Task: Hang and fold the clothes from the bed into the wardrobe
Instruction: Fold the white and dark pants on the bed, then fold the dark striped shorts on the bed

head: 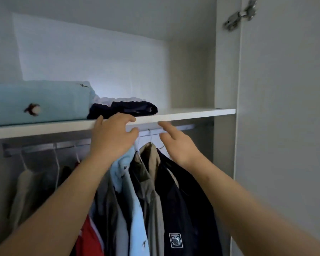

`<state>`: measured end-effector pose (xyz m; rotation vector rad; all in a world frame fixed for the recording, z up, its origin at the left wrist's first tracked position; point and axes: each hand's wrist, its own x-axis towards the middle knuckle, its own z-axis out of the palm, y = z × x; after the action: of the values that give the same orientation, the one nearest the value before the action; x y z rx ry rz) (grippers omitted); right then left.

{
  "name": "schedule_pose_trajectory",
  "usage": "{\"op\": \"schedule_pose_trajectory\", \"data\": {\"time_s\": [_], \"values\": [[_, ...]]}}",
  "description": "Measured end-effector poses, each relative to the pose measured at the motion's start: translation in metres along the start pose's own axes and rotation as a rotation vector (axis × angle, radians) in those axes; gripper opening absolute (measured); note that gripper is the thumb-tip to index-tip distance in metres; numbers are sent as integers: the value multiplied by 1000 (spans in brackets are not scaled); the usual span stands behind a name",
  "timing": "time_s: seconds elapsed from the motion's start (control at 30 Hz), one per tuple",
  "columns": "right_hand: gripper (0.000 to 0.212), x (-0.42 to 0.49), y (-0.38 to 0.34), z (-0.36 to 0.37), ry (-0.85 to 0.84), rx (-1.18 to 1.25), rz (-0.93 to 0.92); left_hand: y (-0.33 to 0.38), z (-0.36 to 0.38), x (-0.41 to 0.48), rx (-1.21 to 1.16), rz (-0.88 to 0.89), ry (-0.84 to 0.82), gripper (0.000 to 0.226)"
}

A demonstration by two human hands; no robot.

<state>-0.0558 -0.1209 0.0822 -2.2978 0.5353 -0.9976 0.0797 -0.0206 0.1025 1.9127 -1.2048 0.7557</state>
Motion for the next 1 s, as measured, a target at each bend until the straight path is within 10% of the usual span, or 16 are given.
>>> {"op": "schedule_pose_trajectory", "data": {"time_s": [0.5, 1.0], "values": [[31, -433, 92, -181, 653, 16, 862, 346, 70, -297, -979, 172, -844, 17], [21, -870, -32, -285, 1410, -97, 1328, 635, -81, -631, -1193, 550, -1595, 18]]}}
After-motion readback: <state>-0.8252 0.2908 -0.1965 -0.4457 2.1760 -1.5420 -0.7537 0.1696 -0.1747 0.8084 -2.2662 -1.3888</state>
